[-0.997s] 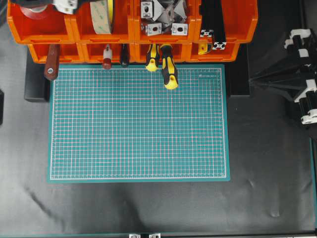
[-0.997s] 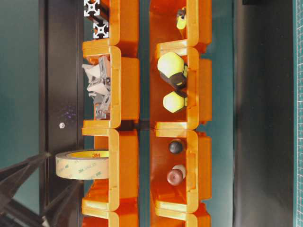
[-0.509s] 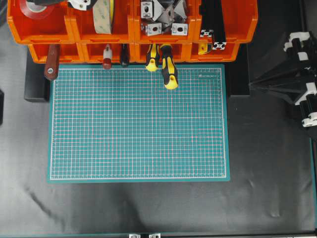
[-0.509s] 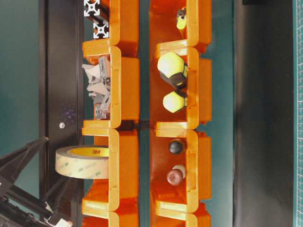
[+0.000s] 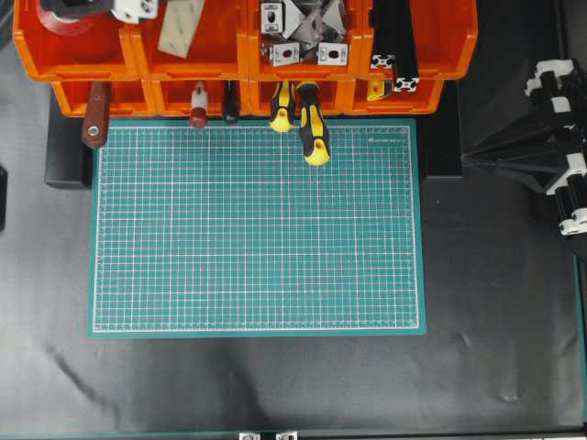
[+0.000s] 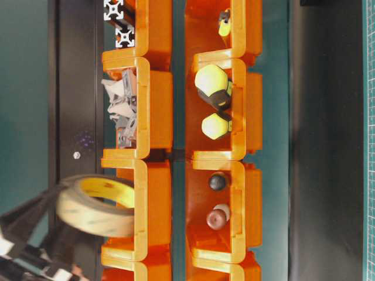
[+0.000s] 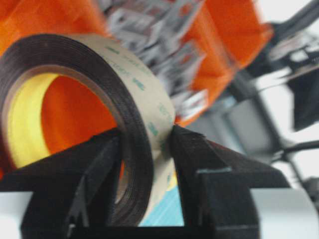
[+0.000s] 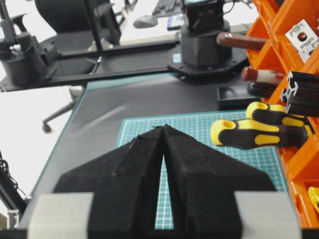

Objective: Pick foam from container rack with left arm.
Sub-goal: 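Close the left gripper on the rim of the black 3M tape roll, then lift the tape roll out of the bin and swing it over the mat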

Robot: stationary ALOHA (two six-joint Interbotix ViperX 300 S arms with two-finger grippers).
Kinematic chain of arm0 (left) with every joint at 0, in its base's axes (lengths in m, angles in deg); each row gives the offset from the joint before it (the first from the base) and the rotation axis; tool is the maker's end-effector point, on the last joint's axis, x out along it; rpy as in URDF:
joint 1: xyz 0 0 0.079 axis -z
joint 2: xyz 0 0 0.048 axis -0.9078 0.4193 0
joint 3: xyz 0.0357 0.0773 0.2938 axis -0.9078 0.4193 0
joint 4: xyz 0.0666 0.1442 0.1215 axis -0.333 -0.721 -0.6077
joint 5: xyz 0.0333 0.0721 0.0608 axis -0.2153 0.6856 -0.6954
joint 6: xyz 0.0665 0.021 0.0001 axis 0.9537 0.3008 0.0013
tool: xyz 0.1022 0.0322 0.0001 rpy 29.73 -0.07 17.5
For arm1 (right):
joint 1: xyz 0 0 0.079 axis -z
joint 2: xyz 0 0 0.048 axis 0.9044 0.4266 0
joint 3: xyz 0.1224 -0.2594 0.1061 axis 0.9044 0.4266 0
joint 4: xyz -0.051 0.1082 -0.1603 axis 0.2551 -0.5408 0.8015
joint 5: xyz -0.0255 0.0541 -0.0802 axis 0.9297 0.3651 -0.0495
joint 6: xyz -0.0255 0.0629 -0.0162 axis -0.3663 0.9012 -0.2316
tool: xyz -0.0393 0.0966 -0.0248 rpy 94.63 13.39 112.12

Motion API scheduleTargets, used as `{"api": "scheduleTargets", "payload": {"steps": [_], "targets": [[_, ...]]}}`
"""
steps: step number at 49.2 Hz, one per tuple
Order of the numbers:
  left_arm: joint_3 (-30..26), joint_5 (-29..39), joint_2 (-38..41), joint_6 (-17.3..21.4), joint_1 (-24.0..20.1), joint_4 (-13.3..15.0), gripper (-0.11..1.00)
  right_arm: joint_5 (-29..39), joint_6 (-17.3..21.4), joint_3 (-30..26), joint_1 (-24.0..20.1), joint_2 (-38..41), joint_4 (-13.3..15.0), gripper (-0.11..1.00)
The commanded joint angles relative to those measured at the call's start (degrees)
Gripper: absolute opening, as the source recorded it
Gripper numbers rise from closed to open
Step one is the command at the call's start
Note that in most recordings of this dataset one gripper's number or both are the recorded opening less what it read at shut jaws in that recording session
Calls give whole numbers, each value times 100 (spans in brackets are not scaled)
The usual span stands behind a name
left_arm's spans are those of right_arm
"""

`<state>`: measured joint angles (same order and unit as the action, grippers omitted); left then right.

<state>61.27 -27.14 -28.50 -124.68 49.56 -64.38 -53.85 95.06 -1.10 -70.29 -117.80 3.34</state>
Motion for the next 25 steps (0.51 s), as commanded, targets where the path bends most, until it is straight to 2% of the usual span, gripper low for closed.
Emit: {"api": "scheduleTargets", "payload": {"steps": [1, 8, 15, 19, 25], "targets": [[-132, -448, -264, -18, 18, -18, 31, -18, 9, -62, -9, 35, 0, 0], [-334, -958, -466, 9, 211, -18, 30, -18, 9, -62, -9, 44, -9, 0], [-510, -1090, -642, 202, 633, -35, 29, -9, 9, -62, -9, 35, -9, 0], [-501, -1178, -738, 510, 1002, -26, 29, -9, 9, -53, -9, 35, 0, 0], [-378, -1573, -861, 1327, 1854, -35, 29, -9, 18, -35, -9, 44, -9, 0]]}}
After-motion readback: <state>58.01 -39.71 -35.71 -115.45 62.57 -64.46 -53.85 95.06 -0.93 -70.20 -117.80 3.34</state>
